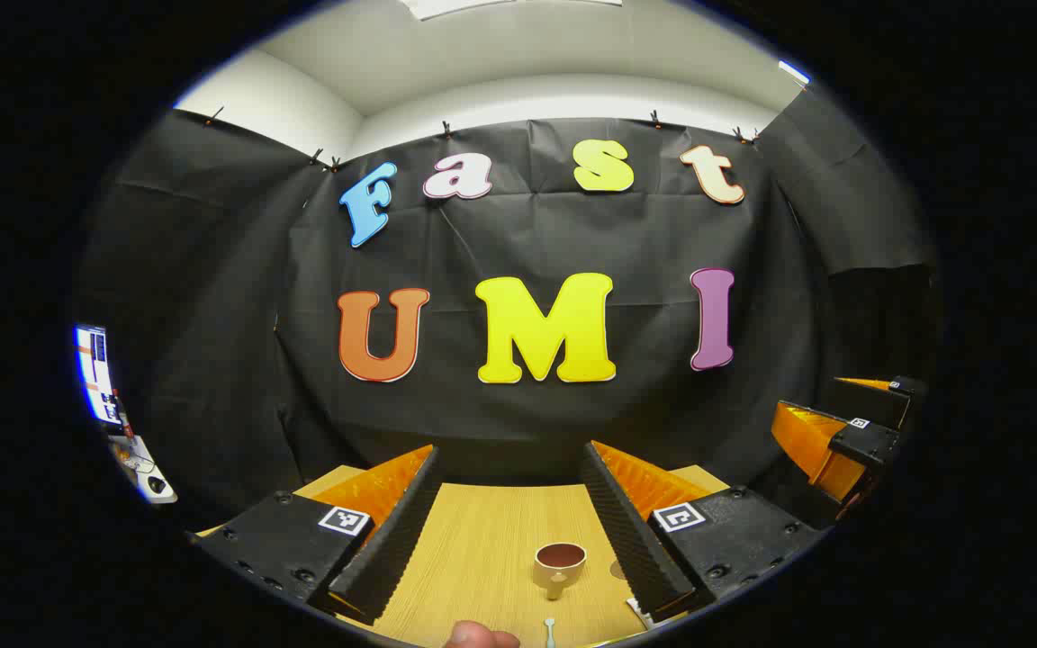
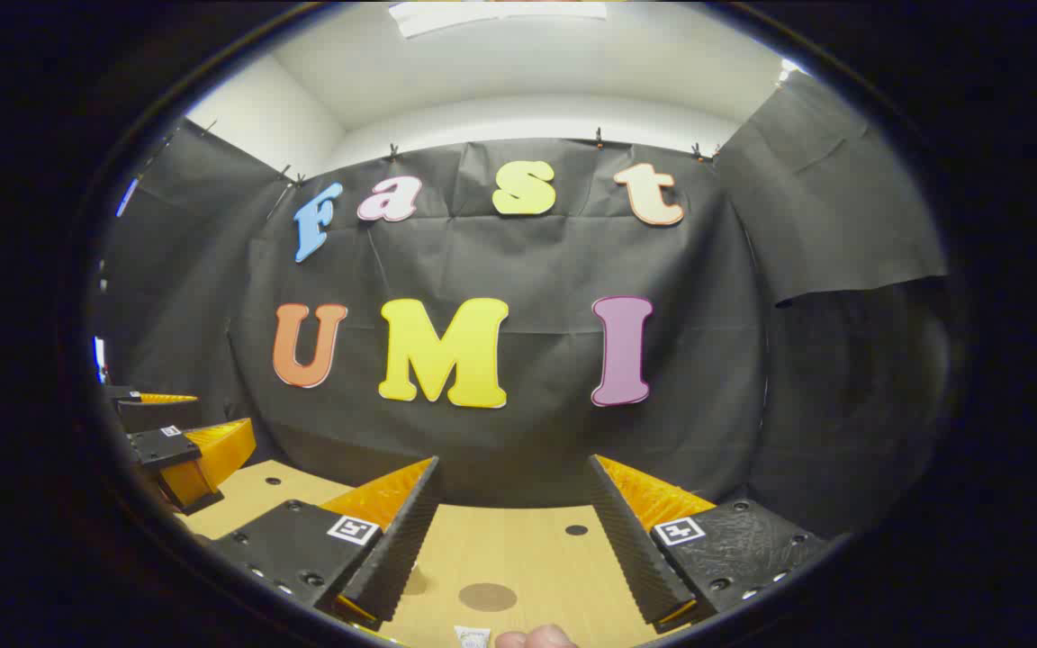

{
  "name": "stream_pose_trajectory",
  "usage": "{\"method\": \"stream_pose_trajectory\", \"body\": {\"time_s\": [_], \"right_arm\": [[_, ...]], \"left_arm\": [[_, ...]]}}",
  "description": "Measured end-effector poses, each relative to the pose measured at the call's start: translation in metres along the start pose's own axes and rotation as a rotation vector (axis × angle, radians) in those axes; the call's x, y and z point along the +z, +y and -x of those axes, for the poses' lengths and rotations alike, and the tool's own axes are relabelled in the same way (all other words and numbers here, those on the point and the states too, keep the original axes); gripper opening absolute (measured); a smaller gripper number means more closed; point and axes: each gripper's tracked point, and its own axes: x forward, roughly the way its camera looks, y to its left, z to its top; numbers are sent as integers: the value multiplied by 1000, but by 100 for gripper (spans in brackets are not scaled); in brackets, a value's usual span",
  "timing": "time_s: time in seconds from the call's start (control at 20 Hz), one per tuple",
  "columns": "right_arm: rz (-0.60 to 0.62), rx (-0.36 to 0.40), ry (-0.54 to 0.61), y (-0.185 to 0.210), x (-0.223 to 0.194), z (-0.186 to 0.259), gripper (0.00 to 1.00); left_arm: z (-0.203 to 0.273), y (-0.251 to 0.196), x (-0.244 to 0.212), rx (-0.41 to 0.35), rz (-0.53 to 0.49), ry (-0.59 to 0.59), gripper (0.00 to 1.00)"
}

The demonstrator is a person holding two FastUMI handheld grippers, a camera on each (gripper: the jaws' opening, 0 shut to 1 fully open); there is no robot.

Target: Put the toothbrush and toothpaste on the desktop into the cup, then pick up the cup and place it on the coaster on the desktop.

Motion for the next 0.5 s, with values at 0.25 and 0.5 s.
{"method": "stream_pose_trajectory", "body": {"time_s": [0.25, 0.5], "right_arm": [[5, -6, 7, -4, -3, -4, 95], [6, -14, 3, -9, -1, -4, 95]], "left_arm": [[-4, -9, -7, -6, 12, 19, 98], [-4, -16, -8, -20, 10, 13, 98]]}}
